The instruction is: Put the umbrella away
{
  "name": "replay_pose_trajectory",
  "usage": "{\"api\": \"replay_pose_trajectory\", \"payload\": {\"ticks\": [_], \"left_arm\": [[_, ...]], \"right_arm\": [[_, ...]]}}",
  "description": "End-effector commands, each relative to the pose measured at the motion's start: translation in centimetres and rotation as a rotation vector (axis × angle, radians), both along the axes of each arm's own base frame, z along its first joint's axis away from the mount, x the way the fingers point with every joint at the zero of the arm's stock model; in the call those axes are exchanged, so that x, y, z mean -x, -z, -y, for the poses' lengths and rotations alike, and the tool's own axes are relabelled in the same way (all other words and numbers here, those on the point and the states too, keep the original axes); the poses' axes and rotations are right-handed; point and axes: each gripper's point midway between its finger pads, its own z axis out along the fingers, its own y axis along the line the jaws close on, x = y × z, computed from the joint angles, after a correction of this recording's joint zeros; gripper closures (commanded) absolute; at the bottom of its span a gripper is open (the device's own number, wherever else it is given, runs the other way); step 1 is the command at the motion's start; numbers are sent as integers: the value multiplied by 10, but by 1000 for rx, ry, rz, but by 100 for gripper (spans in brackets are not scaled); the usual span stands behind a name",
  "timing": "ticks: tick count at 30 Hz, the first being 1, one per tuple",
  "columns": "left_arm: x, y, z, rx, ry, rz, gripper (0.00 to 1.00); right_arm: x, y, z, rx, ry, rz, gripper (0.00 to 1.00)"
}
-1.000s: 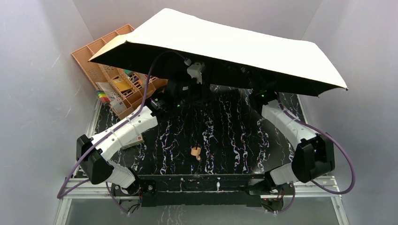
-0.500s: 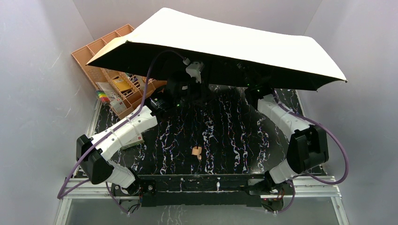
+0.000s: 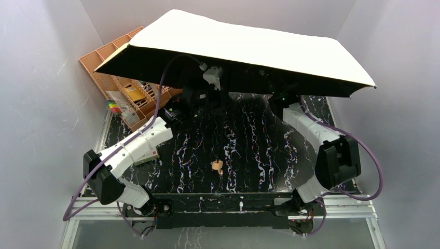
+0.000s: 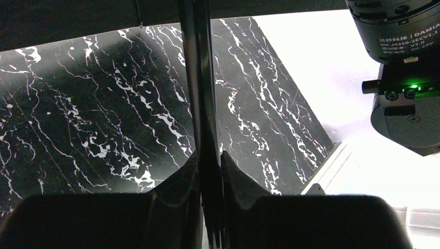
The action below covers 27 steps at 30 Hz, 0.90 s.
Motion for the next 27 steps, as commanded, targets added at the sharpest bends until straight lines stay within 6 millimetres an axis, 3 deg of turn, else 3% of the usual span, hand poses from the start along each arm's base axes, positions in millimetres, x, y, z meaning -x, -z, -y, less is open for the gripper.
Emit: {"api": "replay_pose_trajectory", "payload": {"ticks": [1, 12, 21, 27], "left_arm": [[34, -30, -3, 12, 124, 75, 100], [18, -79, -2, 72, 78, 213, 100], [9, -96, 2, 101, 56, 257, 100], [1, -123, 1, 117, 31, 318, 100]], "right_arm": [[14, -46, 23, -39, 104, 162, 100], [72, 6, 15, 71, 223, -33, 100], [87, 41, 0, 90, 188, -169, 100], [101, 86, -9, 139, 170, -275, 100]]}}
